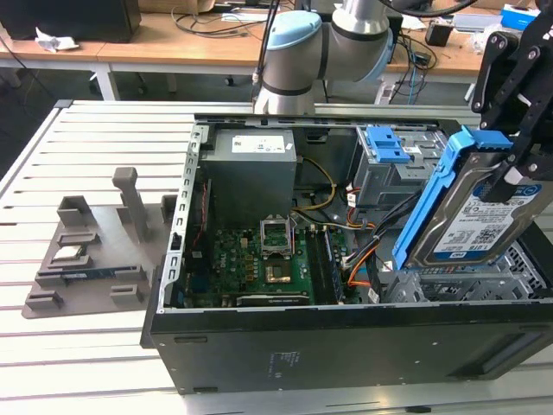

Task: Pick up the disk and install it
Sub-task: 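Pick up the disk, then insert the disk into the insertion slot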

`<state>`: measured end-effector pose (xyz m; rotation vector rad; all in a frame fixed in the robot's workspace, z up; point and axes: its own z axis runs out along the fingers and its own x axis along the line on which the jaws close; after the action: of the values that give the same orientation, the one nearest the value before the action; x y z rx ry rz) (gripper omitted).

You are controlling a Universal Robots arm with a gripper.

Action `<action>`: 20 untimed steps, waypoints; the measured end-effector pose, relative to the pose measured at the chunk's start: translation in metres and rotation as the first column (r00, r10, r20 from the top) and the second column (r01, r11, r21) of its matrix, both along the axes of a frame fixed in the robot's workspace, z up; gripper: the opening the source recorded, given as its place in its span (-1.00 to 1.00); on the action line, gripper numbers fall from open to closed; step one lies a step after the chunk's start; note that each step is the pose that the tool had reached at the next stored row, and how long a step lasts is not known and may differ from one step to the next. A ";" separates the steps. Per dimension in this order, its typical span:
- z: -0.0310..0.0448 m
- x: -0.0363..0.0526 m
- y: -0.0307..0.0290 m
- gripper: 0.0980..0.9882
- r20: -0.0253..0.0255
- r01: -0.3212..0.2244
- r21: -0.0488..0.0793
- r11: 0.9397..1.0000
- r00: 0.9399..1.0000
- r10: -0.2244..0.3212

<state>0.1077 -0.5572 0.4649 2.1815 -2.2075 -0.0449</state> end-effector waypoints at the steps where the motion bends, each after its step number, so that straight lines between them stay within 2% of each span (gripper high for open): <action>1: -0.0004 0.0041 0.0005 -0.40 0.000 0.000 0.000 1.000 1.000 0.000; 7: -0.0009 0.0145 0.0010 -0.40 0.000 0.000 0.000 1.000 1.000 0.000; 20: -0.0009 0.0152 0.0009 -0.40 0.000 0.000 0.000 1.000 1.000 0.000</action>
<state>0.1229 -0.5562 0.4639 2.1813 -2.2073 -0.0444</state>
